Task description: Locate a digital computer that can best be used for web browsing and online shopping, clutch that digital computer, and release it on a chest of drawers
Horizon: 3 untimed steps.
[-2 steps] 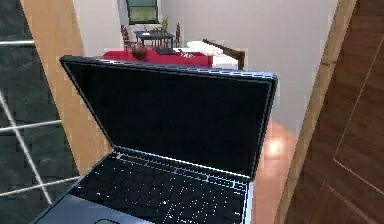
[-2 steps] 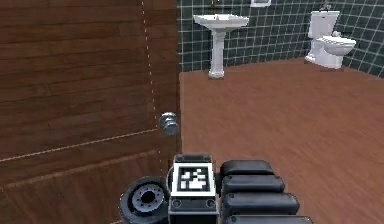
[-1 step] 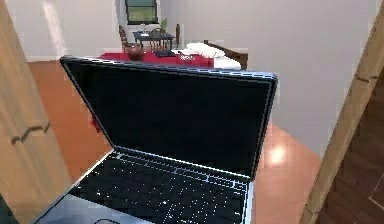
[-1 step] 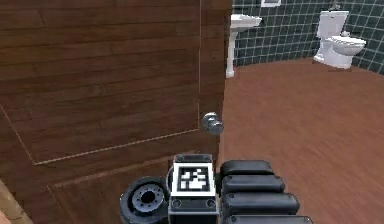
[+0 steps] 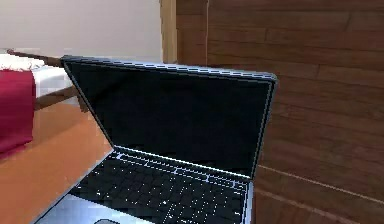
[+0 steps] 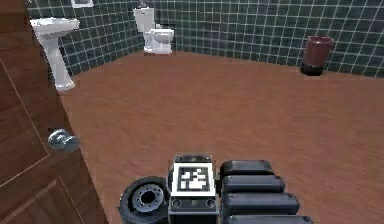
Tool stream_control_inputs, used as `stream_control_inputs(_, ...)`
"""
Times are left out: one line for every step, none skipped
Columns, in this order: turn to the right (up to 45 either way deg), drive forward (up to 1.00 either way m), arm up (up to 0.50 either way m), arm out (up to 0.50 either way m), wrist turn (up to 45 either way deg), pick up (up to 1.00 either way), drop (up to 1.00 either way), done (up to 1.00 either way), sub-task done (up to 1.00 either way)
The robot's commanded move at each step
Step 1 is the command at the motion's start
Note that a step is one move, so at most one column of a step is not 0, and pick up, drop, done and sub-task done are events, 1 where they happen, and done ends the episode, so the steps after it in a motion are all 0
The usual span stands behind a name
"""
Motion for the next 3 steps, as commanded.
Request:
stream_control_inputs(45.0, 0.0, 0.0, 0.0, 0.0, 0.0, 0.0, 0.0, 0.0)
stream_control_inputs(45.0, 0.0, 0.0, 0.0, 0.0, 0.0, 0.0, 0.0, 0.0)
stream_control_inputs(24.0, 0.0, 0.0, 0.0, 0.0, 0.0, 0.0, 0.0, 0.0)
